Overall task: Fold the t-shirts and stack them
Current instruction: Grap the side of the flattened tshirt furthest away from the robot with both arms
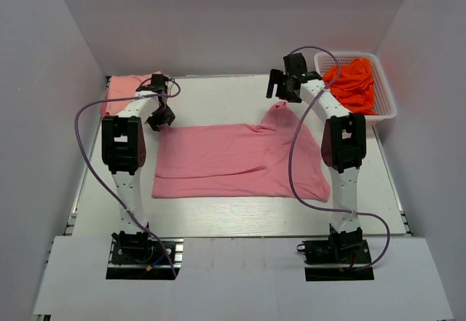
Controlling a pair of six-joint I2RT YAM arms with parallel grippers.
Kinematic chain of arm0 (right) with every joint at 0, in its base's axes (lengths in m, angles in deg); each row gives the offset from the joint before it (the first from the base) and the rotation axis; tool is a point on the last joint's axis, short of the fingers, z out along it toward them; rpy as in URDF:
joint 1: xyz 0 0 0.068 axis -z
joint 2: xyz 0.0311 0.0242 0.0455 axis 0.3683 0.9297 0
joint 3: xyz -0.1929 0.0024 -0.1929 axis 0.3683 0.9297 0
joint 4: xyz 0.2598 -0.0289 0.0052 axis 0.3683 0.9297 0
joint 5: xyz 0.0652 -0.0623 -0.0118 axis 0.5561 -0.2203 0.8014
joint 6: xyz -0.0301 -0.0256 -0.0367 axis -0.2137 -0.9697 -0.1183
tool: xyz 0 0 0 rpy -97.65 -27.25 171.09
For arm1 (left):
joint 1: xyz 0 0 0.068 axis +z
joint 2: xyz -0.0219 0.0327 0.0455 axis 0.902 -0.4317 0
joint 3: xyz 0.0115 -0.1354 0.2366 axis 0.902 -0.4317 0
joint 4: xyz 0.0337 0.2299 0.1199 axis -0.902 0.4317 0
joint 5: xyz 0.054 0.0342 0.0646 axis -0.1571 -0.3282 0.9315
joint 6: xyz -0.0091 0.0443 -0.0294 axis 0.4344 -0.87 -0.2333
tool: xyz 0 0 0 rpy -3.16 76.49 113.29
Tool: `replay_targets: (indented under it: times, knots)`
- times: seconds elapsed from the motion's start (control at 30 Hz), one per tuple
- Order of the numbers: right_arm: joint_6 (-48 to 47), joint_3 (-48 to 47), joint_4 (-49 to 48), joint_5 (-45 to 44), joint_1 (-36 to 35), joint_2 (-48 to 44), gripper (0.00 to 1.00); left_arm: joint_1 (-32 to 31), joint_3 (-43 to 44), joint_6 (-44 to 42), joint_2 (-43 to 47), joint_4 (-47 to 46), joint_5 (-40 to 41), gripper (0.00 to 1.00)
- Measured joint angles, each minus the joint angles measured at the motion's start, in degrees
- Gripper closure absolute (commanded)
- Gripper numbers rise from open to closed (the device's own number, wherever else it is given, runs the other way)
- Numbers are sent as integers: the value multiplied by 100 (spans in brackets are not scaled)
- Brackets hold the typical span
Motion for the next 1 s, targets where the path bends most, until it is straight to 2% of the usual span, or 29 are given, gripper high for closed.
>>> replay_targets:
  times: [0.07, 0.1, 0.23, 0.47, 0.6, 0.63, 0.7, 0.73, 0.8, 0.83, 0.87, 0.9, 1.0]
  knots:
    - [13, -284, -98, 24, 26, 280, 10, 44, 28, -24, -133, 24, -26, 53]
    - [26, -398, -142, 31, 37, 422, 10, 63, 31, -26, -184, 39, -42, 66]
    - [85, -798, -238, 0, 81, 966, 10, 94, 52, -17, -229, 11, -109, 99]
    - [74, -855, -289, -474, 149, 1237, 10, 107, -52, -59, -173, -98, -227, 100]
    - [74, -870, -420, -535, 175, 1294, 16, 120, -107, -76, -142, -157, -304, 100]
    - [79, -872, -463, -529, 179, 1325, 29, 122, -114, -76, -140, -162, -321, 100]
    - [107, -876, -529, -466, 184, 1403, 42, 125, -131, -96, -129, -181, -350, 100]
    - [118, -879, -560, -433, 186, 1447, 58, 125, -136, -105, -122, -186, -365, 100]
    - [164, -879, -623, -374, 188, 1517, 67, 125, -138, -122, -122, -197, -387, 100]
    - [188, -890, -627, -348, 190, 1517, 84, 125, -140, -125, -122, -201, -393, 100]
    - [192, -903, -629, -302, 190, 1517, 93, 125, -140, -127, -120, -201, -400, 100]
    - [216, -914, -629, -273, 190, 1517, 100, 125, -140, -140, -120, -205, -404, 100]
    - [306, -942, -625, -269, 188, 1515, 100, 125, -157, -166, -103, -229, -431, 100]
